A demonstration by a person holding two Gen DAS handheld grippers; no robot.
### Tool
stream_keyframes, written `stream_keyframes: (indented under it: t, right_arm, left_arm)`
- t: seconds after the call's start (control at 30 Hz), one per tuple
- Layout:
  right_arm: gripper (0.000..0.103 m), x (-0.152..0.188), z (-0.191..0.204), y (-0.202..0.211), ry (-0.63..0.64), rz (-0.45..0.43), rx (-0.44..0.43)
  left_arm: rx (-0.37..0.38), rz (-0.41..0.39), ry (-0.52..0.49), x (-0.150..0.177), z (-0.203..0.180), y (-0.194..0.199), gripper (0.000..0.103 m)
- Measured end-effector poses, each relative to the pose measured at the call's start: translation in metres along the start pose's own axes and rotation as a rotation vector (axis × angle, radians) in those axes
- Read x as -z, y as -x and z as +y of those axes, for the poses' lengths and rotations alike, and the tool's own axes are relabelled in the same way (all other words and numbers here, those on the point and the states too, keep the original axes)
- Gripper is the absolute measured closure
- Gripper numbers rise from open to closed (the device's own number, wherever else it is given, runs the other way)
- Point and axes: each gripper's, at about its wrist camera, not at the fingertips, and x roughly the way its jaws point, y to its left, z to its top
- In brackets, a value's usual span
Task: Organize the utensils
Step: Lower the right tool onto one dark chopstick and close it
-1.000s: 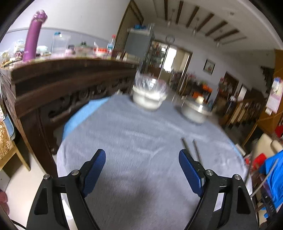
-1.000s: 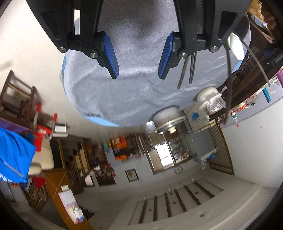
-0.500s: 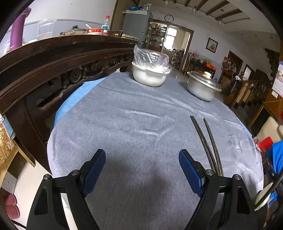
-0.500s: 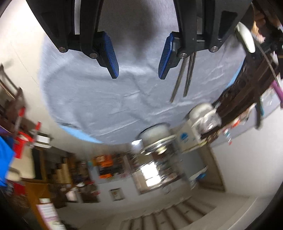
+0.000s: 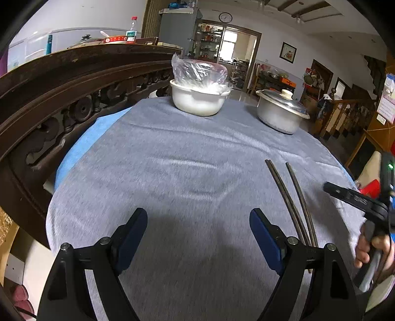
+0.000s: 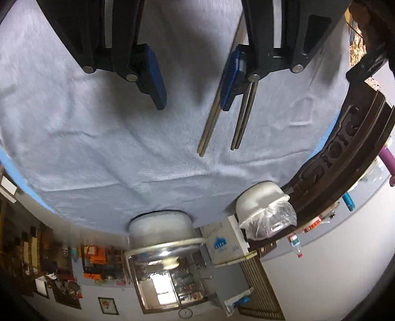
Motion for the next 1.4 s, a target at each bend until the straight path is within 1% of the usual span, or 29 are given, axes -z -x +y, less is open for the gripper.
stream_keyframes:
  t: [0.03,0.1,0.13,0.2,0.27,0.37,0.47,0.53,0.73,0.77,0.87,0.97,1.03,1.1,1.13,1.17,1.23,1.33,1.4]
  right_arm:
    - [0.063,-0.004,0.002,-0.006,0.005,0.012,0.005]
    - [0.066,-0.013,0.008,-0.02,0.021,0.042,0.009]
    - [0.069,-0.017,0.011,-0.025,0.028,0.052,0.012]
    - [0.07,-0.022,0.017,-0.035,0.044,0.068,0.029]
    - [0.076,-0.026,0.023,-0.044,0.053,0.086,0.034]
    - [0.078,-0.029,0.028,-0.057,0.069,0.121,0.081]
    - [0.08,-0.026,0.03,-0.068,0.076,0.153,0.102]
    - [0.081,-0.028,0.033,-0.068,0.086,0.144,0.119]
    - [0.081,-0.033,0.031,-0.072,0.086,0.172,0.166]
    - [0.082,-0.034,0.03,-0.072,0.074,0.182,0.166]
    - [0.082,-0.037,0.032,-0.073,0.049,0.189,0.093]
    - [0.082,-0.039,0.039,-0.079,0.077,0.185,0.119]
    - [0.082,-0.041,0.039,-0.081,0.068,0.192,0.123]
    - [0.083,-0.043,0.036,-0.081,0.07,0.201,0.145]
    - [0.085,-0.044,0.035,-0.081,0.069,0.203,0.152]
    - [0.087,-0.045,0.031,-0.08,0.057,0.208,0.155]
    - [0.088,-0.048,0.02,-0.079,-0.007,0.223,0.137]
    - [0.088,-0.05,0.01,-0.08,-0.064,0.237,0.093]
    - [0.088,-0.051,-0.001,-0.08,-0.132,0.243,0.044]
  left_arm:
    - [0.001,0.004,-0.003,-0.002,-0.001,-0.003,0.018]
    - [-0.003,0.012,-0.012,-0.005,-0.003,-0.008,0.018]
    - [-0.001,0.014,-0.014,-0.006,-0.003,-0.01,0.018]
    - [0.004,0.017,-0.011,-0.008,-0.003,-0.013,0.018]
    - [0.009,0.02,-0.005,-0.01,-0.003,-0.016,0.018]
    - [0.016,0.02,0.001,-0.011,-0.001,-0.016,0.018]
    - [0.017,0.015,-0.001,-0.012,0.0,-0.016,0.018]
    - [0.019,0.015,0.0,-0.011,0.0,-0.016,0.018]
    - [0.022,0.021,-0.006,-0.011,-0.002,-0.018,0.018]
    - [0.023,0.022,-0.006,-0.011,-0.002,-0.018,0.018]
    - [0.029,0.03,-0.007,-0.011,-0.006,-0.021,0.018]
    - [0.033,0.034,-0.009,-0.013,-0.007,-0.022,0.018]
    - [0.033,0.023,-0.015,-0.015,-0.008,-0.019,0.018]
    - [0.03,0.015,-0.023,-0.017,-0.008,-0.018,0.018]
    - [0.03,0.014,-0.031,-0.018,-0.008,-0.019,0.018]
    - [0.032,0.017,-0.038,-0.02,-0.009,-0.02,0.018]
    - [0.042,0.041,-0.063,-0.026,-0.015,-0.027,0.018]
    - [0.067,0.064,-0.108,-0.035,-0.028,-0.036,0.018]
    - [0.071,0.068,-0.131,-0.04,-0.035,-0.04,0.018]
